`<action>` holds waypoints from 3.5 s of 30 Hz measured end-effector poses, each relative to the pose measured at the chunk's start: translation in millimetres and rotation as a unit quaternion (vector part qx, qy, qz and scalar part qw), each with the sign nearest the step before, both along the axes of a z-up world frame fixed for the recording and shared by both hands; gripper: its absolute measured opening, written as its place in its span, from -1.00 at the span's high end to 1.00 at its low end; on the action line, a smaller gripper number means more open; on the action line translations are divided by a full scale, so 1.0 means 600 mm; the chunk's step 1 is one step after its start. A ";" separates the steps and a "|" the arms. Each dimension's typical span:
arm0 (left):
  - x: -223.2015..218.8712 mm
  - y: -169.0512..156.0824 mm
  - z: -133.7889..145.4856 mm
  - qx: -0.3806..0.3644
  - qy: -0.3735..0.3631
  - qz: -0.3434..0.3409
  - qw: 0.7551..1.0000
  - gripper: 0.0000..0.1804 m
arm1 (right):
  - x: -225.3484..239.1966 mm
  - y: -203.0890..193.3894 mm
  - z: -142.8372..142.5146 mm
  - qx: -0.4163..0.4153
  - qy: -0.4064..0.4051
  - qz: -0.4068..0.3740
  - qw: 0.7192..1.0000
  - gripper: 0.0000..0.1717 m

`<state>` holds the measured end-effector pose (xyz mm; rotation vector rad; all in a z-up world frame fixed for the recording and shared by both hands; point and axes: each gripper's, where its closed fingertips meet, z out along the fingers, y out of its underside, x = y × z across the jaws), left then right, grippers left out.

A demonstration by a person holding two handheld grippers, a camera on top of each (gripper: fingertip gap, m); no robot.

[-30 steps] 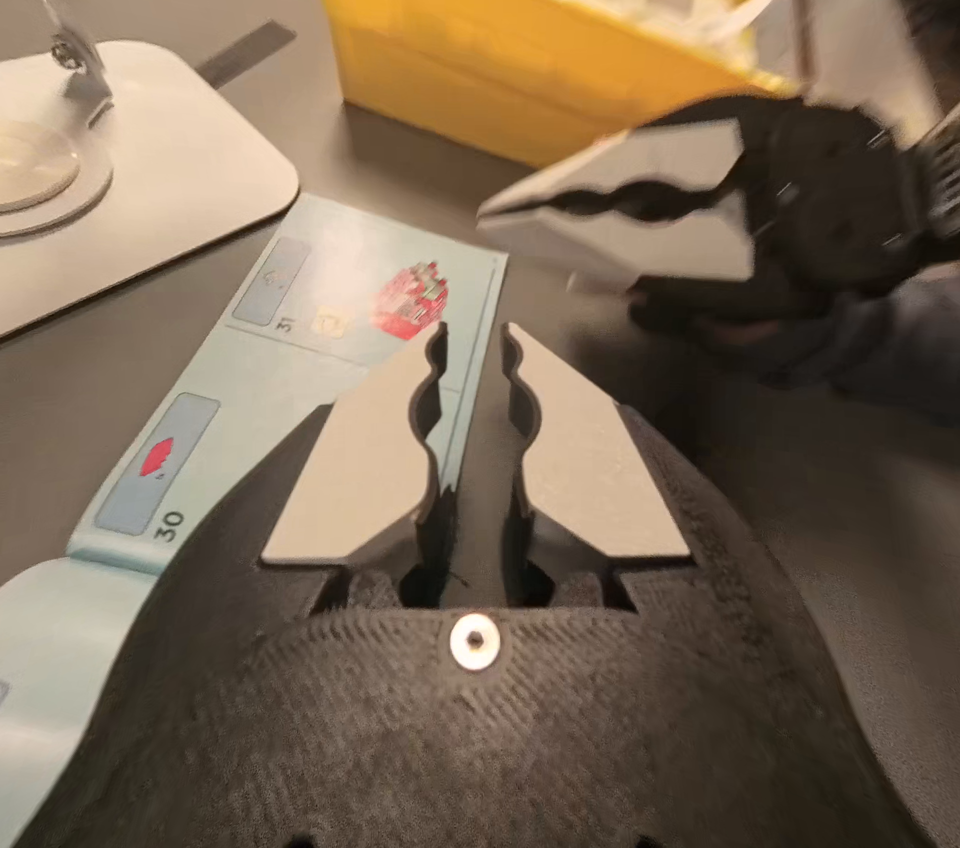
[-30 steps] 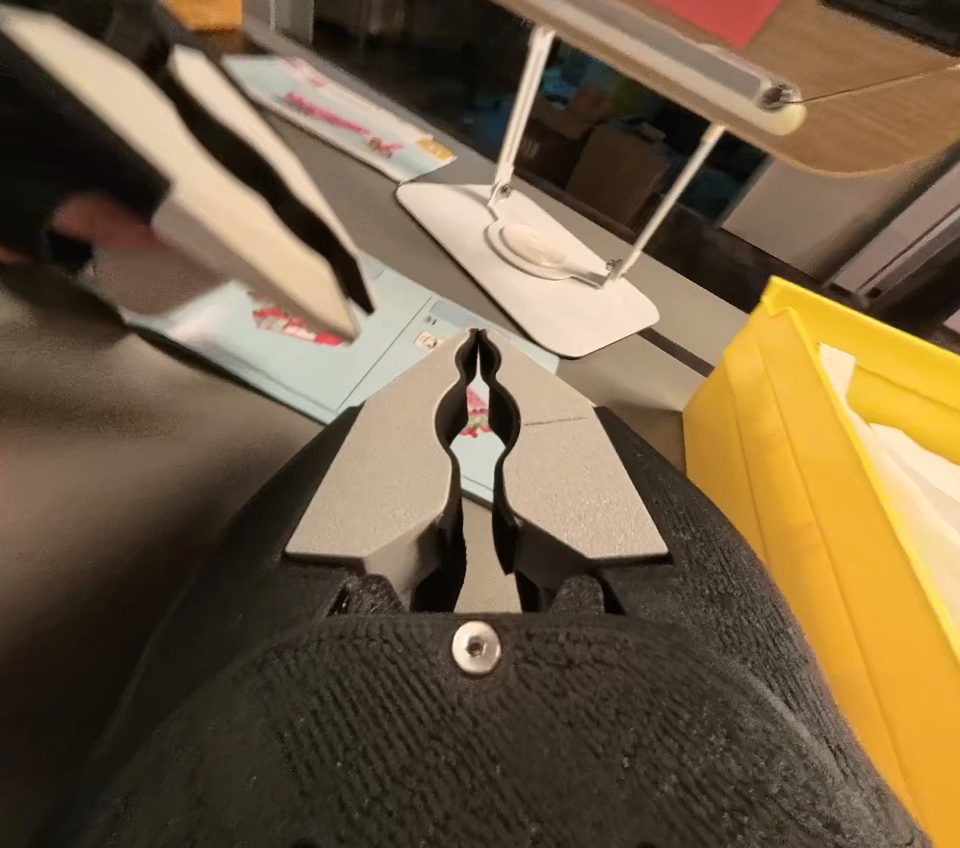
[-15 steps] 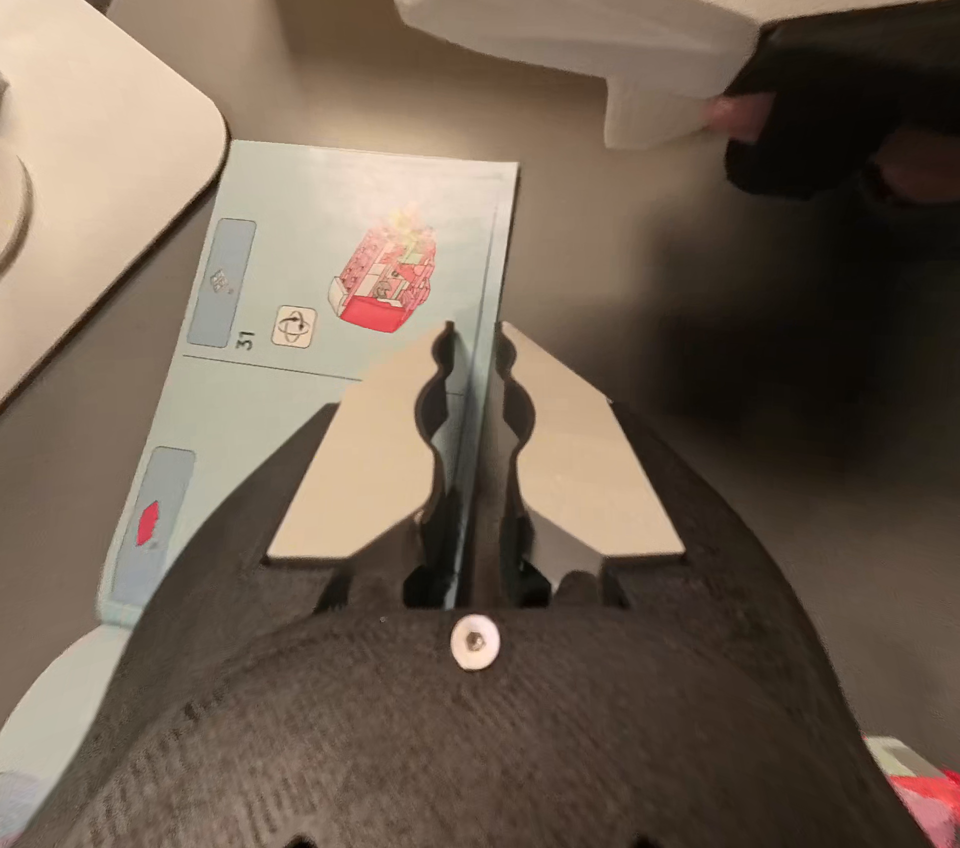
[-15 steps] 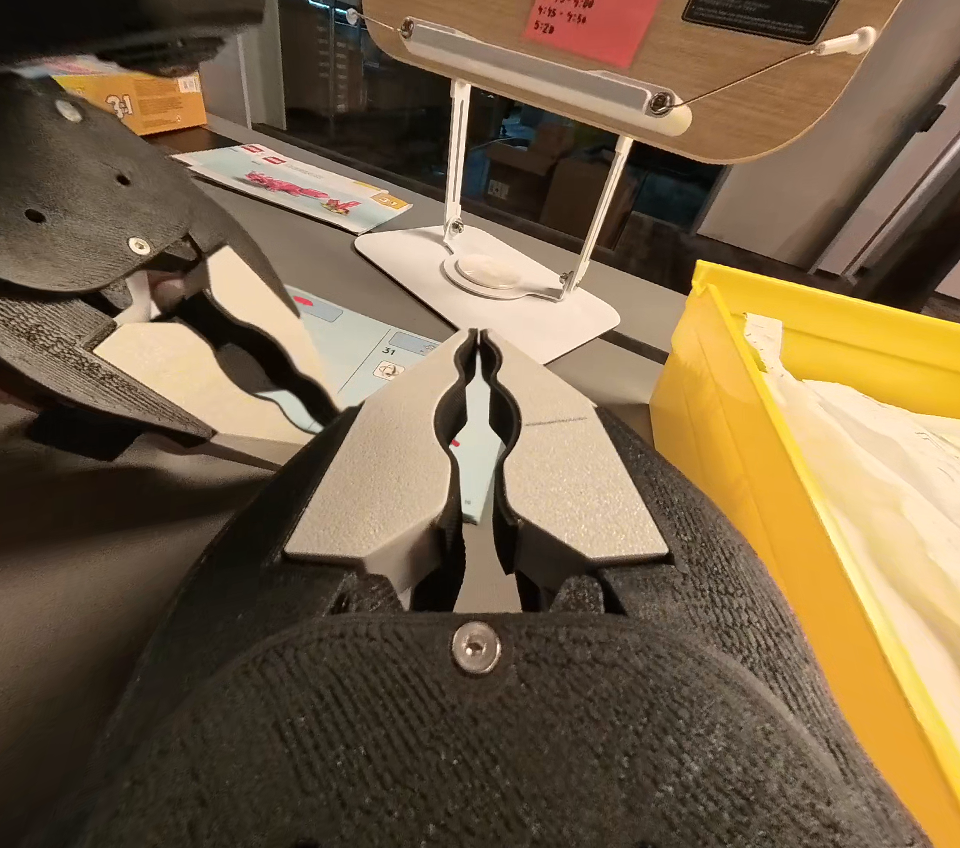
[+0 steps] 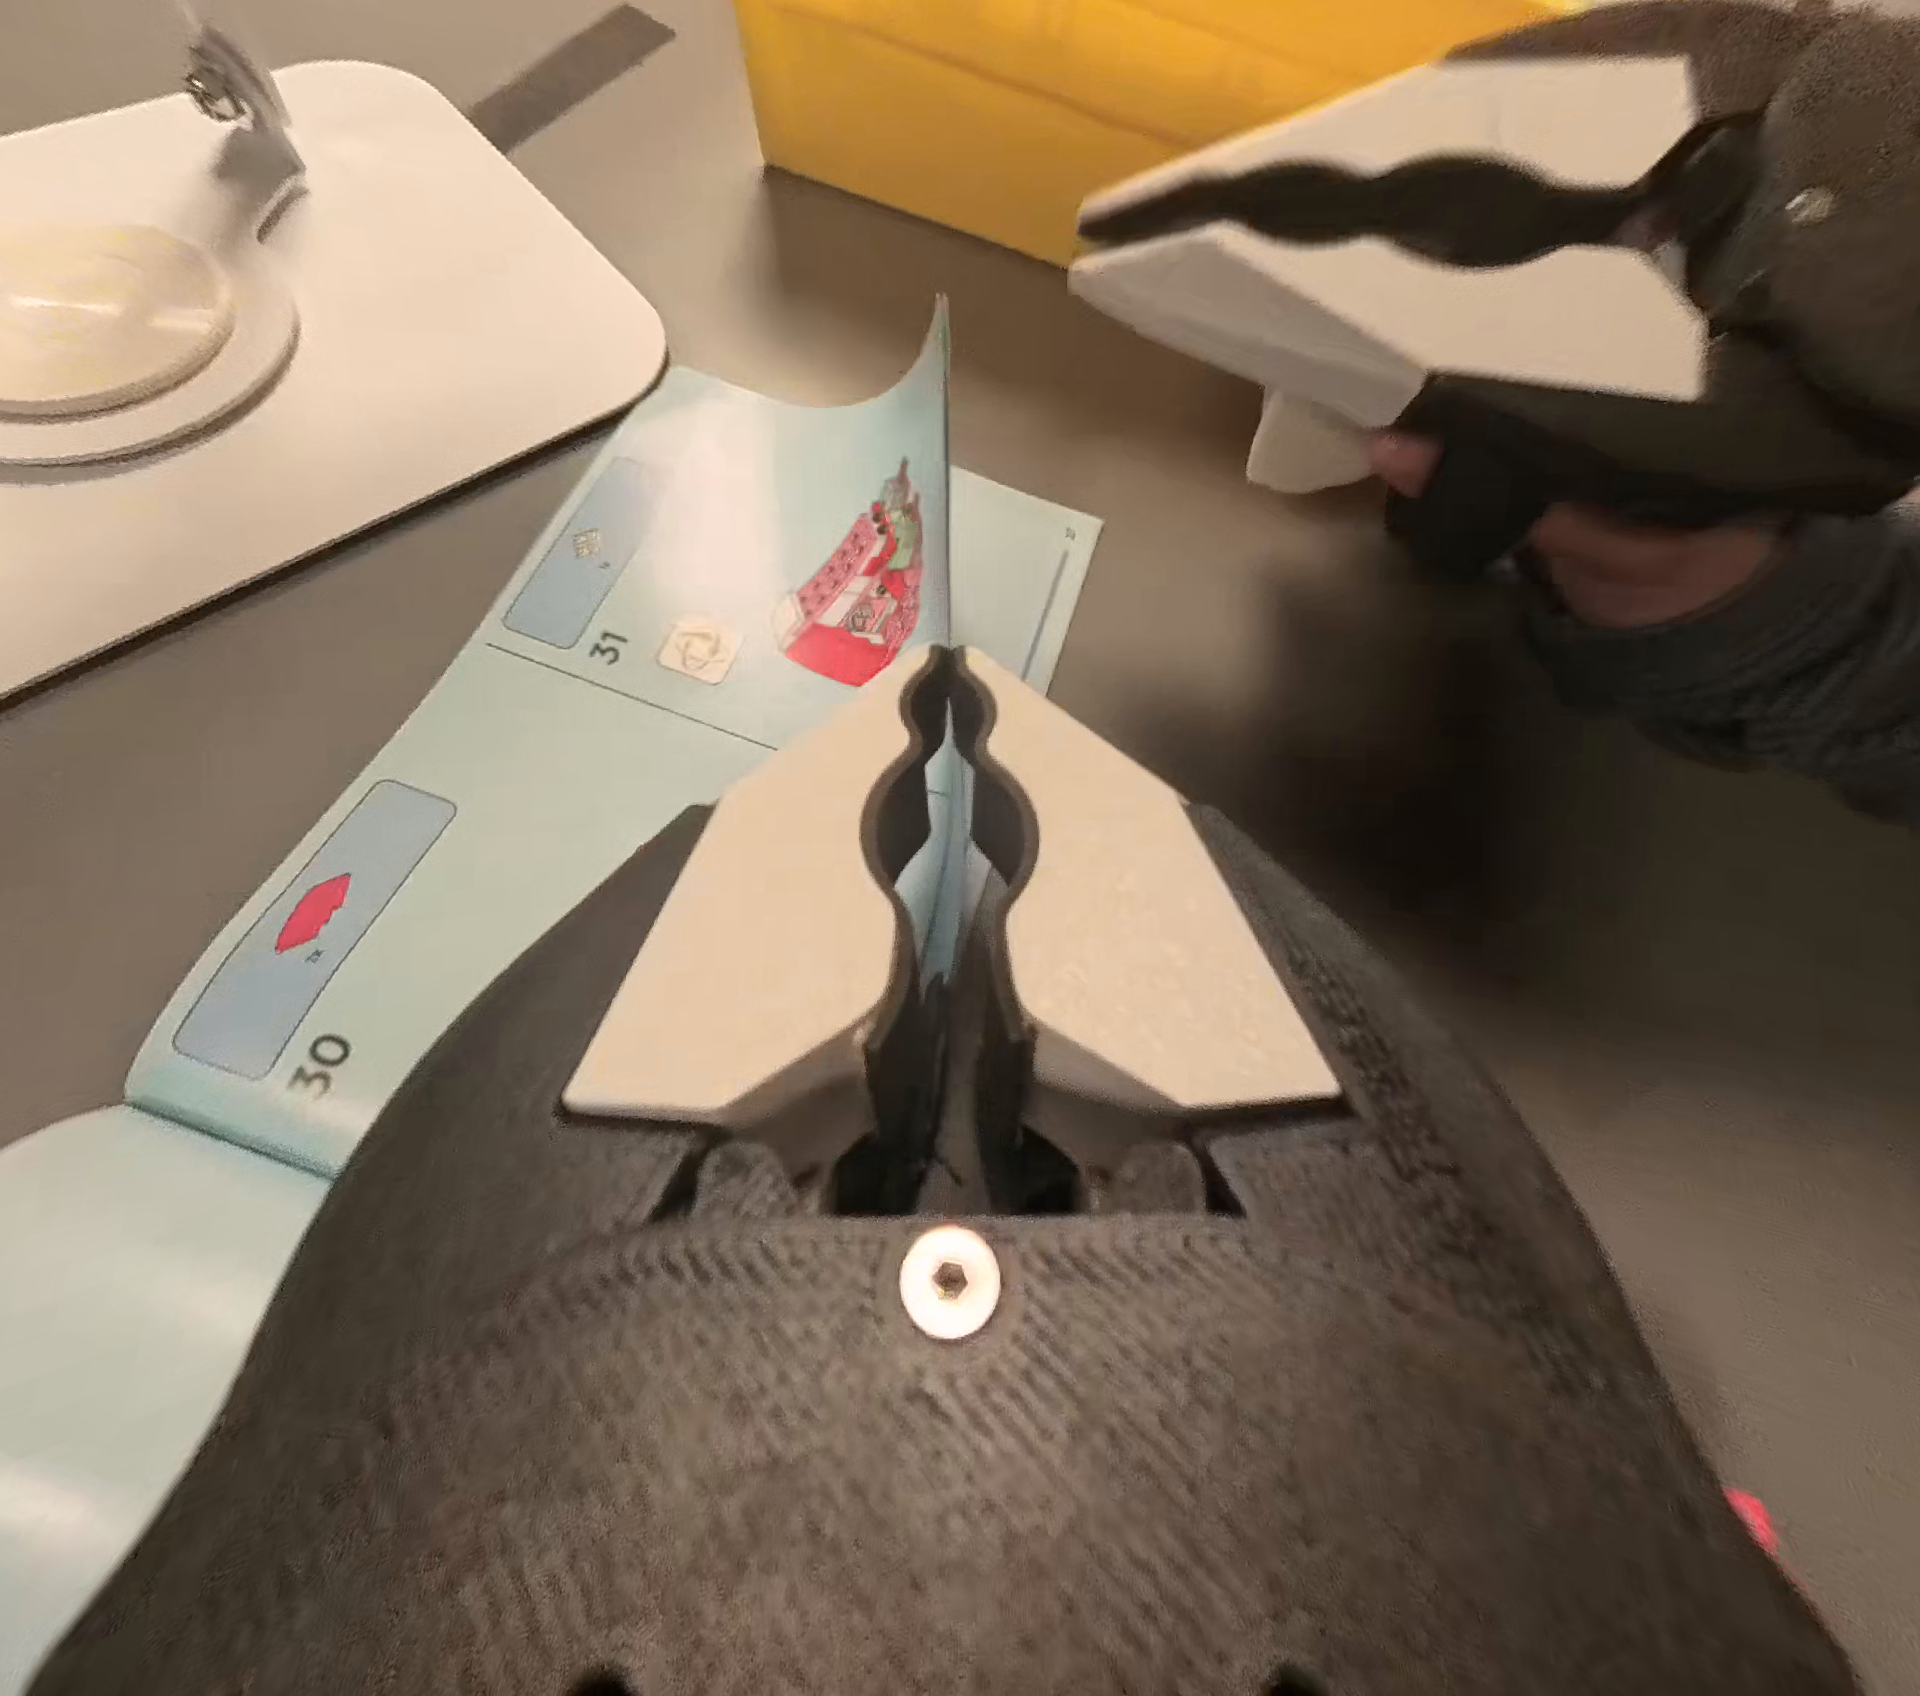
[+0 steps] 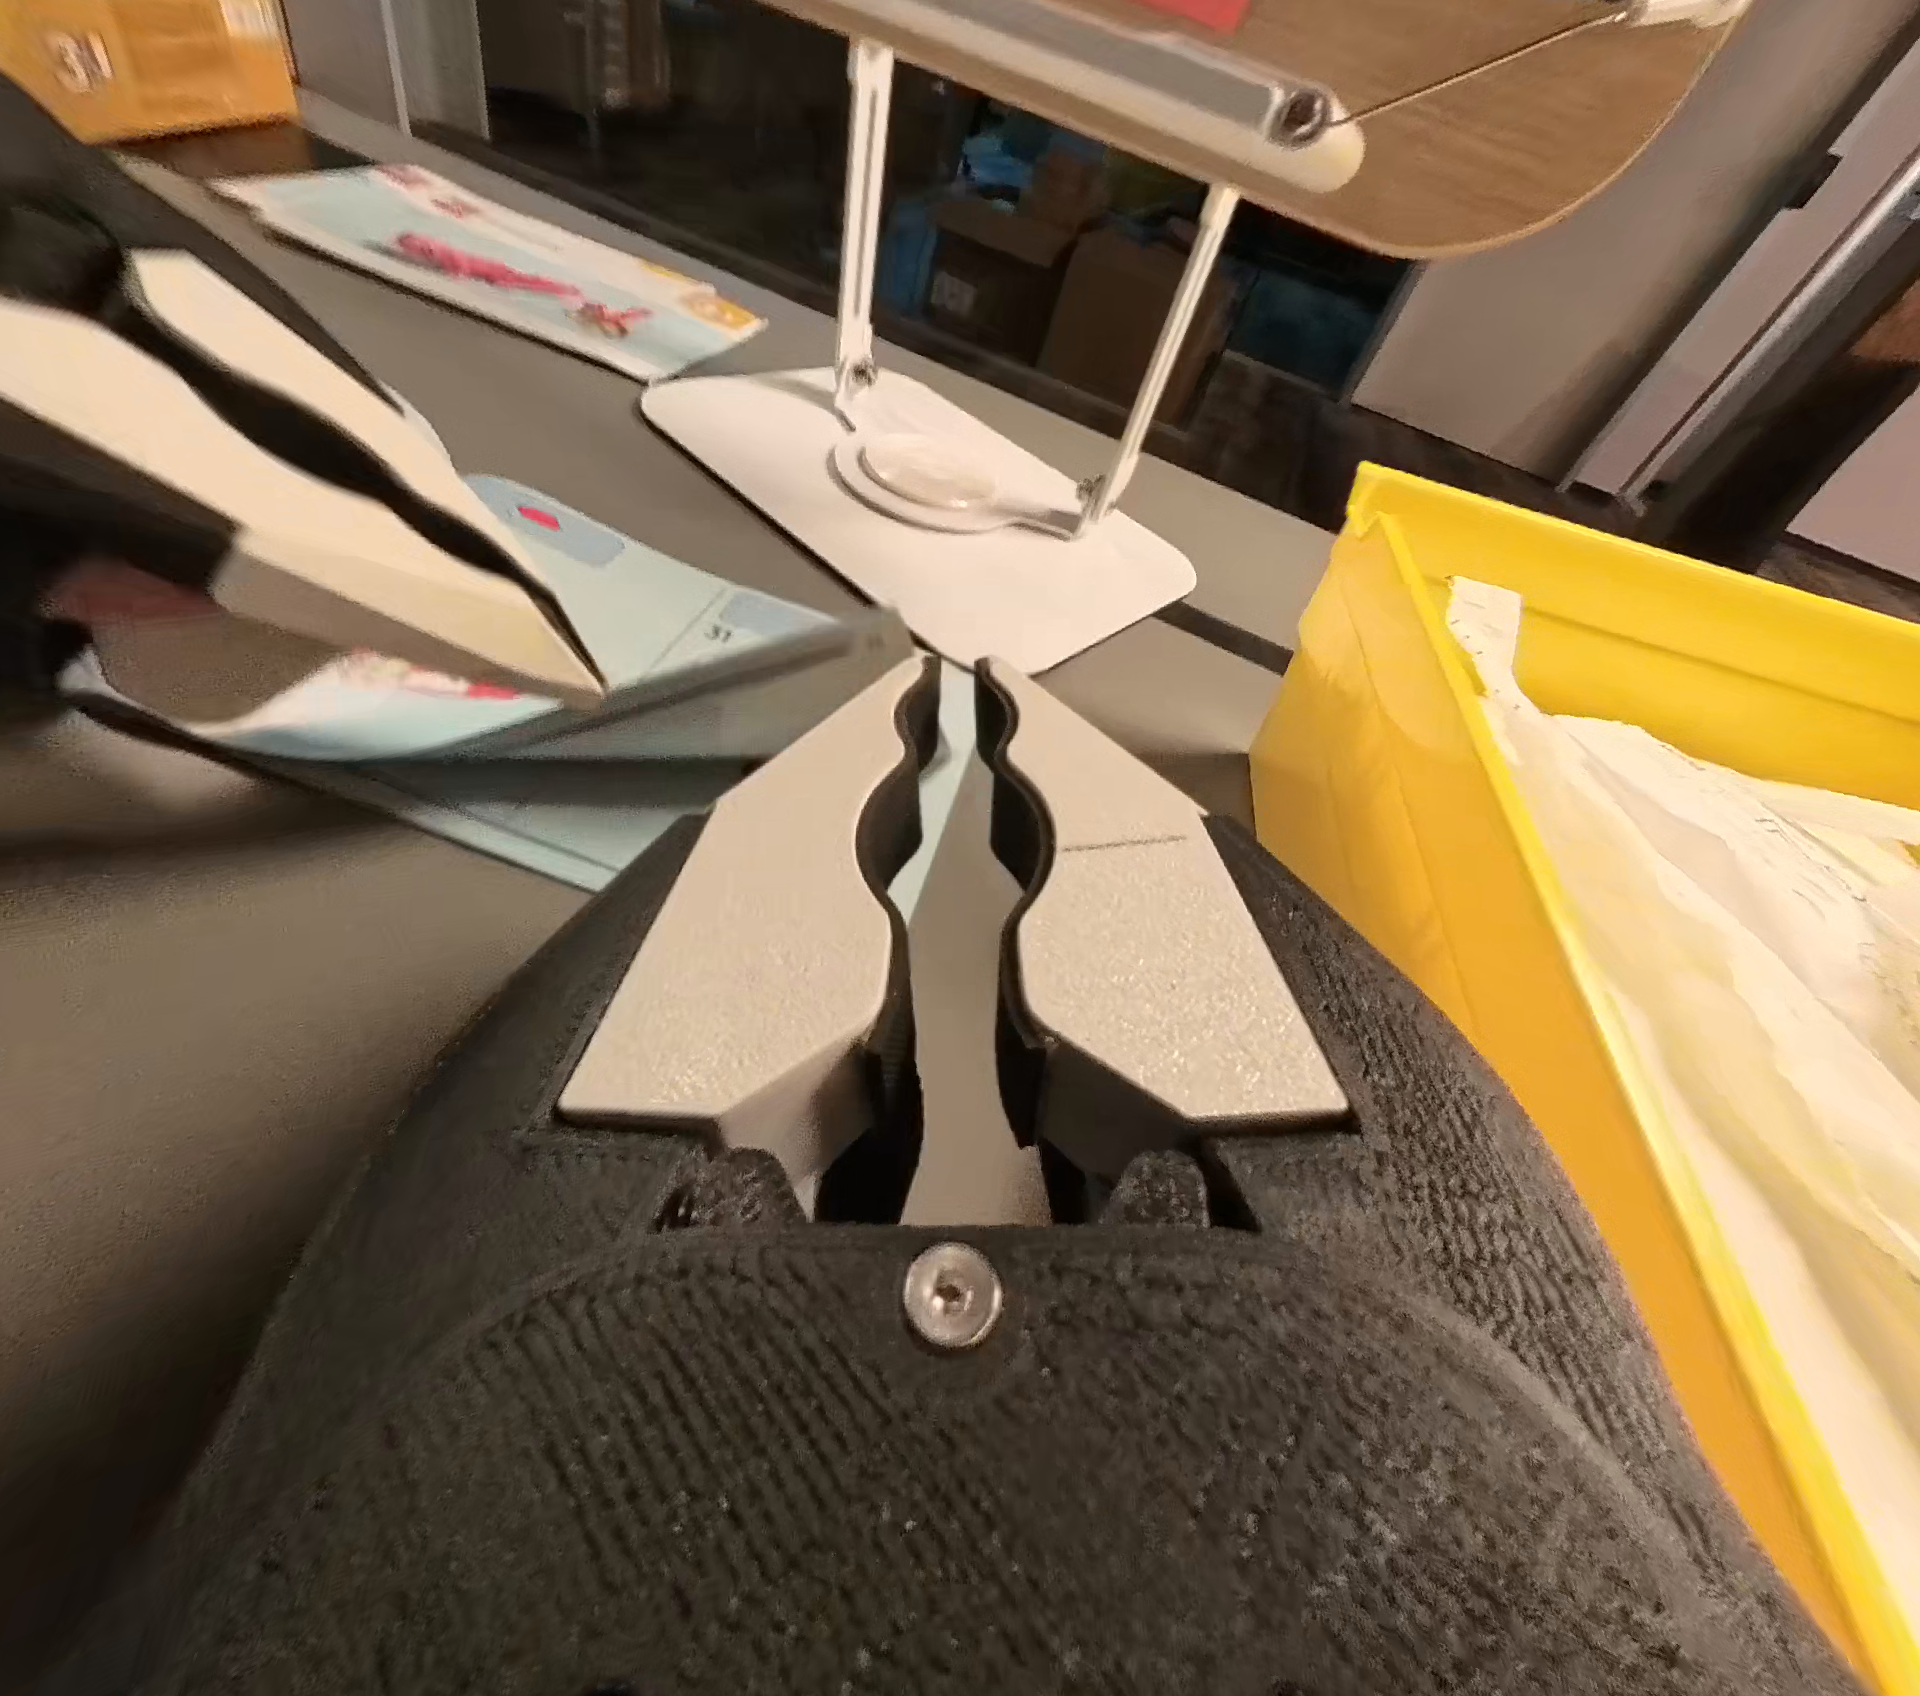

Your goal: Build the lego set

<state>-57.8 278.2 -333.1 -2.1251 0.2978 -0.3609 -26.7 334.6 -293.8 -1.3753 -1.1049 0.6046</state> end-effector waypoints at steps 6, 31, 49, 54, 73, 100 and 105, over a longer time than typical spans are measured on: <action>-0.009 -0.011 0.023 0.020 -0.073 -0.003 0.997 1.00 | -0.012 -0.013 -0.020 0.025 -0.054 0.016 0.998 0.97; 0.071 0.079 -0.032 -0.102 0.222 -0.085 0.966 0.46 | 0.052 0.009 0.089 0.100 0.153 -0.034 0.983 0.94; 0.090 0.075 -0.047 -0.135 0.111 -0.090 0.980 1.00 | 0.051 0.012 0.086 0.086 0.151 -0.031 0.984 0.96; 0.059 0.078 -0.017 -0.084 0.092 -0.035 0.992 1.00 | 0.035 0.021 0.051 0.044 0.099 -0.028 0.994 1.00; 0.008 0.011 0.081 0.060 -0.216 -0.002 0.975 1.00 | -0.037 -0.083 -0.038 -0.001 -0.081 0.168 0.983 0.61; 0.042 0.001 0.081 0.052 -0.298 -0.072 0.950 1.00 | -0.045 -0.085 -0.050 0.027 -0.109 0.142 0.983 0.93; 0.036 0.005 0.080 0.056 -0.312 -0.060 0.947 1.00 | -0.043 -0.078 -0.047 0.025 -0.103 0.128 0.986 0.96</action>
